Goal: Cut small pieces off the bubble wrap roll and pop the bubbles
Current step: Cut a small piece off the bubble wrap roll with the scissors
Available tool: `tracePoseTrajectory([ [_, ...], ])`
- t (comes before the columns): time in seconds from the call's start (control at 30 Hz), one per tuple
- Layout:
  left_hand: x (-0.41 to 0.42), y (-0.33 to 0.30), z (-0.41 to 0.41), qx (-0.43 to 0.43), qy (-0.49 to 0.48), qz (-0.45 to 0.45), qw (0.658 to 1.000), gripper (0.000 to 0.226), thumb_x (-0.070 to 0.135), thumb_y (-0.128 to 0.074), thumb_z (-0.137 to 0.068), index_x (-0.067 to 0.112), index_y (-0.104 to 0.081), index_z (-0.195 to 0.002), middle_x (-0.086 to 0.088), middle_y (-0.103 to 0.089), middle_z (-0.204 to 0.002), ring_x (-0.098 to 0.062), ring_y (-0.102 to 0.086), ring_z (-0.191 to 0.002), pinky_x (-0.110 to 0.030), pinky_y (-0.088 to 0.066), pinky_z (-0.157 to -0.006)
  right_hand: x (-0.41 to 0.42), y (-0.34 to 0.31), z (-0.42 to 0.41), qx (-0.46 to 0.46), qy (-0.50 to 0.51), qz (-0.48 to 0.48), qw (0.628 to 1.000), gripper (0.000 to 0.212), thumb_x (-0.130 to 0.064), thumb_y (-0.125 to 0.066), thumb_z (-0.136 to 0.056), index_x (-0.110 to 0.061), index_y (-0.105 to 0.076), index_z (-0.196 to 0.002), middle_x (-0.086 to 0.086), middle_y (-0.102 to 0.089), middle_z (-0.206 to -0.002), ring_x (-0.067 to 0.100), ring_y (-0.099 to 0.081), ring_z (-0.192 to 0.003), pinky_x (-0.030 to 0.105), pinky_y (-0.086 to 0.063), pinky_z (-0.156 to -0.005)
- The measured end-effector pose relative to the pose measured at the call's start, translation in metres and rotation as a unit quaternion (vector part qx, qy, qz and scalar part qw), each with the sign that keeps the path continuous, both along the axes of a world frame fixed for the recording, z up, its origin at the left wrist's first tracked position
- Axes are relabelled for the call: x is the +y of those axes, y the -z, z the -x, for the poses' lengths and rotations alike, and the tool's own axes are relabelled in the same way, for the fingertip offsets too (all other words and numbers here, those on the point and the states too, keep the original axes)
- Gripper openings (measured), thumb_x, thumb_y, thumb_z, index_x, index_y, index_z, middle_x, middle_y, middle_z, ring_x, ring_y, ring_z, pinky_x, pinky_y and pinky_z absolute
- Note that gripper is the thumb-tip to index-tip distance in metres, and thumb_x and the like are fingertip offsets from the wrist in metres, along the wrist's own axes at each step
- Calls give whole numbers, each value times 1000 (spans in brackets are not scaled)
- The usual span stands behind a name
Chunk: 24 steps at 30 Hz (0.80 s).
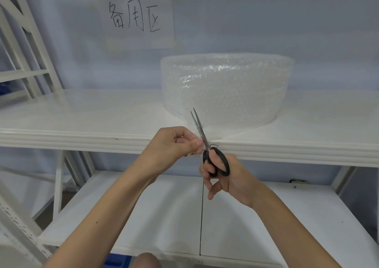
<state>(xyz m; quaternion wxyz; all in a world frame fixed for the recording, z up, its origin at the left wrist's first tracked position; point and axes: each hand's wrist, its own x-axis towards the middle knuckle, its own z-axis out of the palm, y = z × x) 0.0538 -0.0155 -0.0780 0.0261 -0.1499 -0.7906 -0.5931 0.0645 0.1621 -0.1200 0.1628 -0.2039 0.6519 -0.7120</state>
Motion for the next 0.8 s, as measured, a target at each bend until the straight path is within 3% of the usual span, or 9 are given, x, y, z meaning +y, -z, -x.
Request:
tracePoseTrajectory([
  [0.2, -5, -5, 2, 13, 17, 39, 999, 12, 20, -72, -87, 8, -71, -85, -1, -75, -78, -10, -65, -75, -21, -49, -71, -4, 3, 1, 9, 3, 10, 1000, 39, -44, -54, -86, -15, -49, -61, 0, -49, -67, 20, -50, -52, 32, -52, -48],
  [0.3, -8, -12, 1, 9, 26, 70, 997, 26, 40, -67, -87, 15, -76, -89, 0, -77, -85, -8, -66, -78, -24, -54, -81, -6, 5, 0, 4, 5, 22, 1000, 38, -43, -53, -86, -19, -51, -57, 0, -50, -66, 20, -51, -52, 32, -52, -48],
  [0.4, -7, -19, 3, -5, -29, 15, 999, 48, 54, -54, -90, 12, -75, -93, -5, -78, -88, -16, -71, -81, -28, -58, -82, -8, 4, 1, -2, 5, 28, 1000, 39, -44, -54, -85, -18, -51, -56, 0, -50, -65, 20, -50, -51, 32, -52, -48],
  [0.5, -2, -24, 9, -44, -54, -63, 996, 58, 54, -46, -95, 2, -72, -90, -12, -76, -81, -20, -69, -70, -31, -58, -73, -10, 4, 1, -3, 8, 24, 1000, 39, -43, -54, -86, -17, -50, -57, 0, -49, -66, 20, -49, -52, 33, -52, -48],
  [0.67, 4, -18, 13, 47, -51, -13, 997, 31, 30, -59, -96, 9, -69, -76, 5, -63, -63, -14, -57, -61, -30, -52, -67, -10, 4, 1, 1, 4, 18, 1000, 38, -43, -52, -86, -22, -54, -55, -2, -50, -66, 19, -49, -53, 33, -52, -49],
  [0.8, 5, -11, 16, 89, -74, -5, 993, 29, 26, -61, -95, 9, -66, -73, 3, -64, -61, -13, -58, -58, -28, -52, -64, -8, 3, 2, -1, 7, 16, 1000, 39, -44, -51, -88, -20, -52, -56, -2, -50, -66, 20, -49, -53, 34, -52, -50],
])
